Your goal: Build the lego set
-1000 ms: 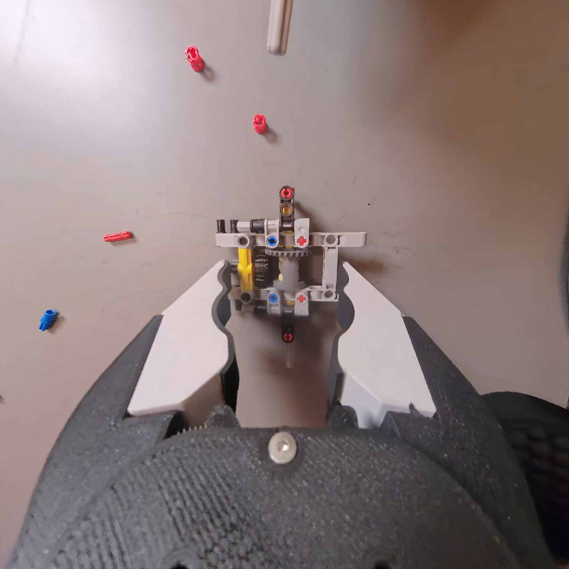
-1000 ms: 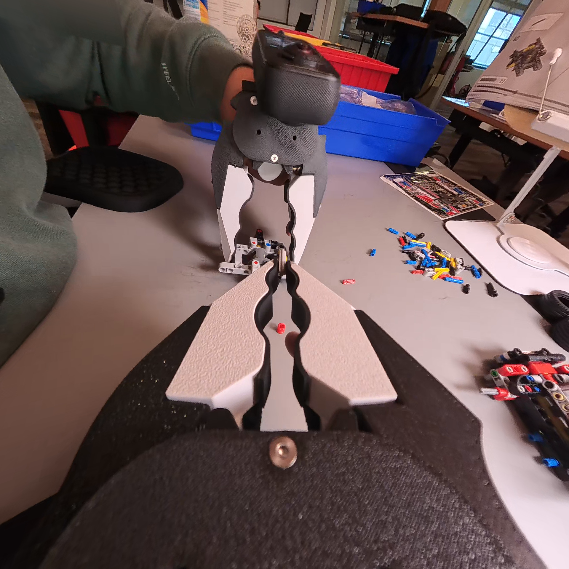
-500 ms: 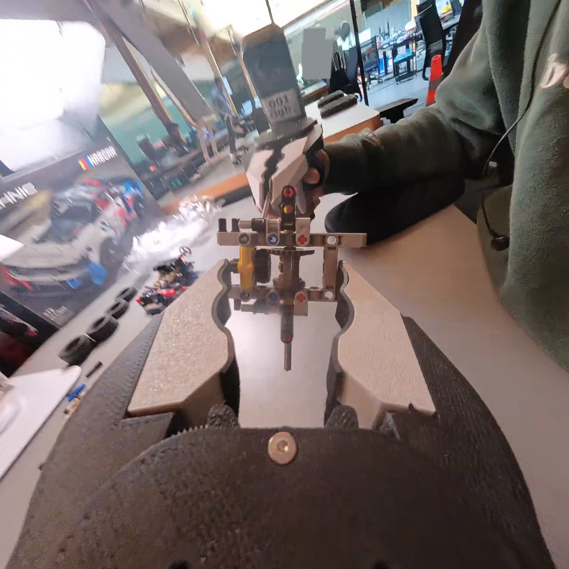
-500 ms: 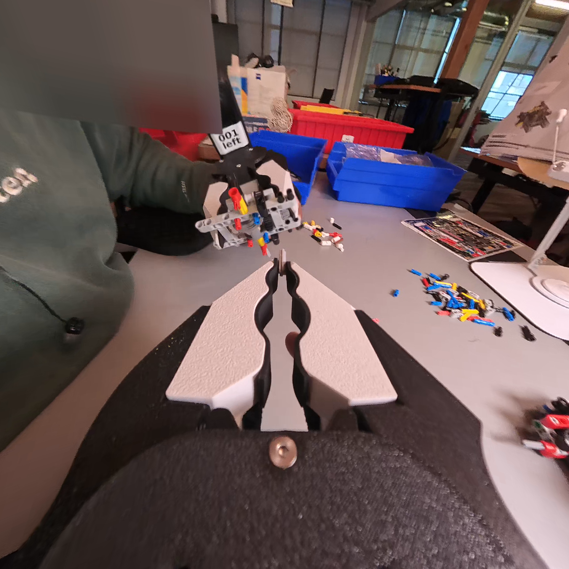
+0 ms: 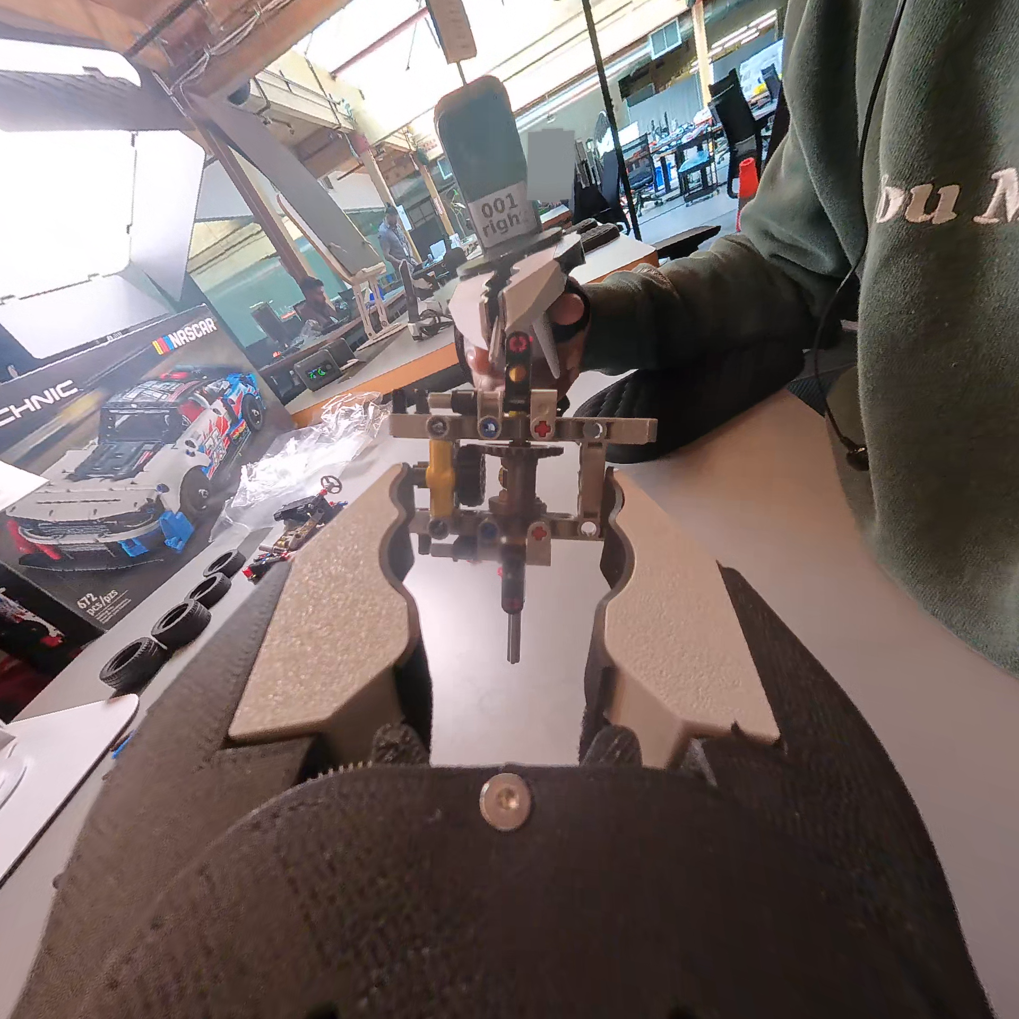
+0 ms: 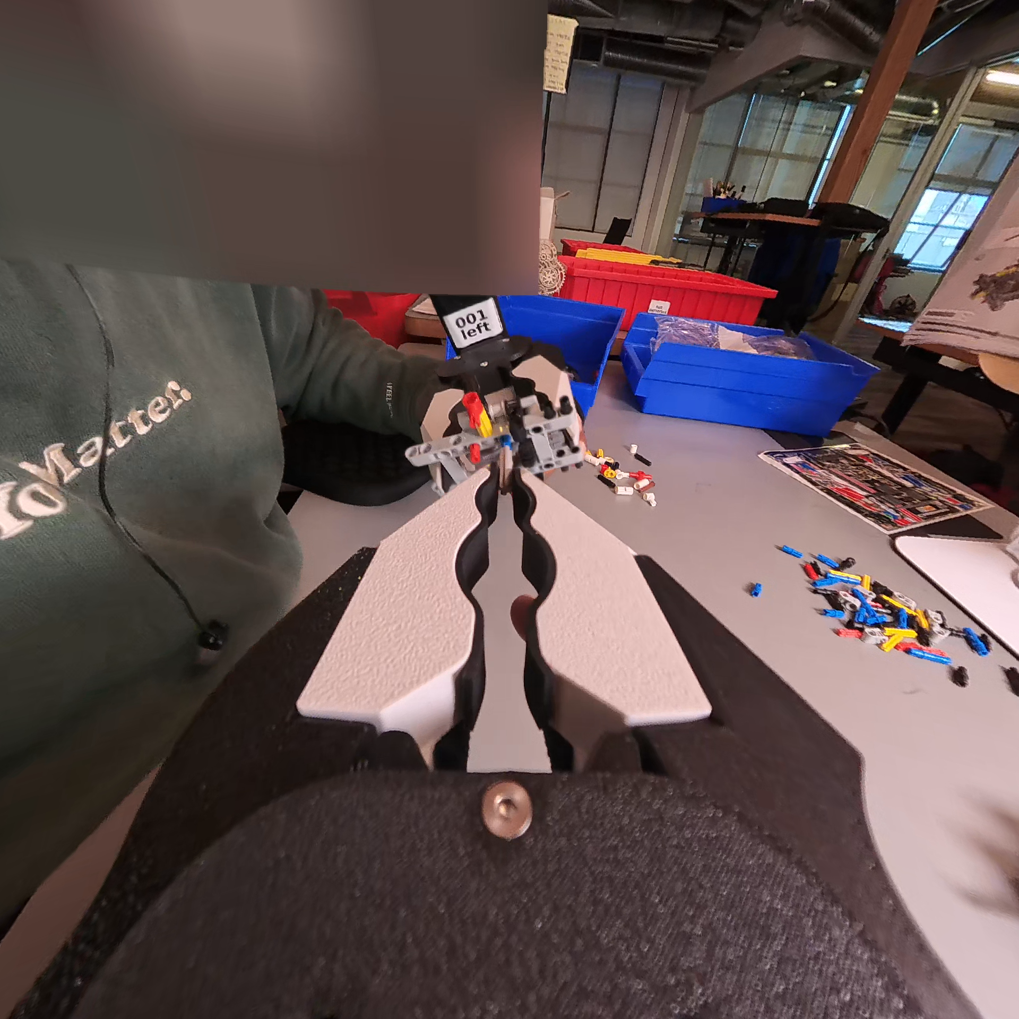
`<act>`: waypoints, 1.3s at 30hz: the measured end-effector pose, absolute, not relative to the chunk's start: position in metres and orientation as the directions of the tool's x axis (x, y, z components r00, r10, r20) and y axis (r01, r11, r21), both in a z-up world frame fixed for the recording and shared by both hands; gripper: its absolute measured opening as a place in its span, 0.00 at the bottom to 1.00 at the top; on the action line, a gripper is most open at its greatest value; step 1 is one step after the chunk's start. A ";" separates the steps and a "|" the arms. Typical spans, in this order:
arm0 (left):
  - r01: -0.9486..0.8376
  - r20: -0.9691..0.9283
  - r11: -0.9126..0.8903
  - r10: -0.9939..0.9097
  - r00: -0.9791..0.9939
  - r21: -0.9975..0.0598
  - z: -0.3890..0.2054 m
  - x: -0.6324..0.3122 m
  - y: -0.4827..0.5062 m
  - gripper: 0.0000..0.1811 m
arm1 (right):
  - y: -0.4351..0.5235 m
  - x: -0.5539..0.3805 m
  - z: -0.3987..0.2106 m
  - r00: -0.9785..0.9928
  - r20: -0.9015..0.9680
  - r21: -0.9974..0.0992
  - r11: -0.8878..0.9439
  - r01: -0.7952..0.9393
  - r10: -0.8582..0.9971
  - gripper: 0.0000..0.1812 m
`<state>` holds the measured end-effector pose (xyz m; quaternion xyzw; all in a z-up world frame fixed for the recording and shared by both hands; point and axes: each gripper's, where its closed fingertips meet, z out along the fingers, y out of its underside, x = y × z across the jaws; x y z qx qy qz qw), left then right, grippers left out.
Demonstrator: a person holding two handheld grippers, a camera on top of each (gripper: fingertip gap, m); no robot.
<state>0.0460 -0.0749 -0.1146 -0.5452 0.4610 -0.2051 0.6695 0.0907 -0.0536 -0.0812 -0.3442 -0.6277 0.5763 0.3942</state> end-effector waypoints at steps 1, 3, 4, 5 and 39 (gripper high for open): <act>-0.230 -0.391 0.318 -0.780 0.489 -0.920 -0.116 0.046 -0.075 0.37 | -0.056 0.090 -0.079 -0.452 0.099 -0.995 0.099 -0.023 0.887 0.02; -0.229 -0.381 0.306 -0.788 0.483 -0.924 -0.118 0.046 -0.074 0.37 | -0.060 0.090 -0.076 -0.453 0.102 -0.994 0.104 -0.020 0.886 0.02; -0.230 -0.378 0.302 -0.792 0.480 -0.925 -0.120 0.046 -0.074 0.37 | -0.063 0.089 -0.075 -0.454 0.109 -0.994 0.112 -0.020 0.884 0.02; -0.233 -0.376 0.298 -0.795 0.476 -0.926 -0.121 0.046 -0.074 0.37 | -0.065 0.089 -0.074 -0.455 0.116 -0.992 0.121 -0.017 0.883 0.02; -0.348 -0.054 -0.064 -0.946 0.319 -0.935 -0.175 0.060 -0.093 0.37 | -0.088 0.085 -0.123 -0.642 0.487 -0.692 0.710 0.129 0.592 0.02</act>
